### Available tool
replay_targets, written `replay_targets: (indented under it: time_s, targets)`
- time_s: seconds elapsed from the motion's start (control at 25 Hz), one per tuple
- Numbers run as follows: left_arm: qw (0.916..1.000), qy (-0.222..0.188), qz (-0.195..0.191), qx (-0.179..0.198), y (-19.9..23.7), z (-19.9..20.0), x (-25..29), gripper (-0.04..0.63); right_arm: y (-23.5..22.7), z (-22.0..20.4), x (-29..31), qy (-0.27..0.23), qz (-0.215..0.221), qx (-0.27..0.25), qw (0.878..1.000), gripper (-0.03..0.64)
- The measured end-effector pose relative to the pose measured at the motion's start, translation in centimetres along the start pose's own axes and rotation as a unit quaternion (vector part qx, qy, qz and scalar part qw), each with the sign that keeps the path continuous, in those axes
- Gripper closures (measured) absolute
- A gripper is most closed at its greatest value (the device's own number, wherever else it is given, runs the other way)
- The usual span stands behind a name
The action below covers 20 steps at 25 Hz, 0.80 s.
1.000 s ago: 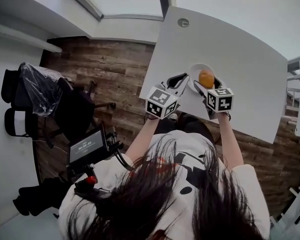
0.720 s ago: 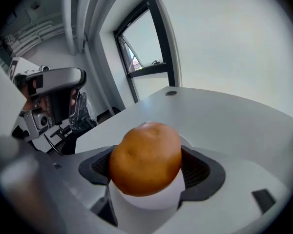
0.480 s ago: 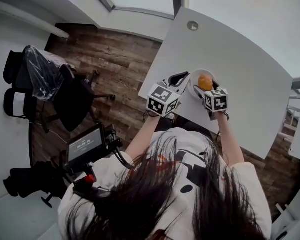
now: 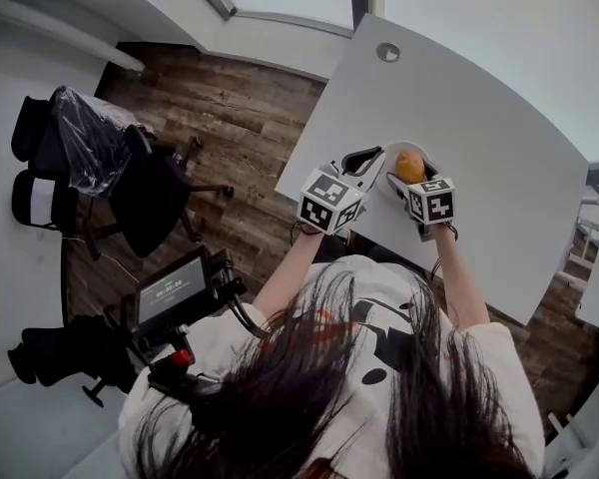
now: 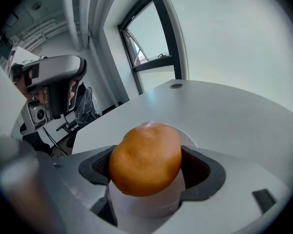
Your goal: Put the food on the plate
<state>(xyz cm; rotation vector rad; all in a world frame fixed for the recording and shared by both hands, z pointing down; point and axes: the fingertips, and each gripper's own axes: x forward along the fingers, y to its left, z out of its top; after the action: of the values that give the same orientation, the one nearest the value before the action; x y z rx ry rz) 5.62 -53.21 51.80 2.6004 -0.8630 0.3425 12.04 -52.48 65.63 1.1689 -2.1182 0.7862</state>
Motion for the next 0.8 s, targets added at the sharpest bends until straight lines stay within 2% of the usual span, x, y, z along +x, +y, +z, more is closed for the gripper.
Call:
replay_targets:
  time_s: [0.36, 0.8]
  targets:
    - [1.0000, 0.006, -0.002, 0.004, 0.0, 0.0, 0.2, 0.580, 0.3, 0.1, 0.4, 0.016, 0.003, -0.014, 1.000, 0.212]
    - [0.9998, 0.009, -0.011, 0.012, -0.3, -0.2, 0.4, 0.580, -1.2, -0.1, -0.5, 0.011, -0.015, 0.058, 0.998, 0.210]
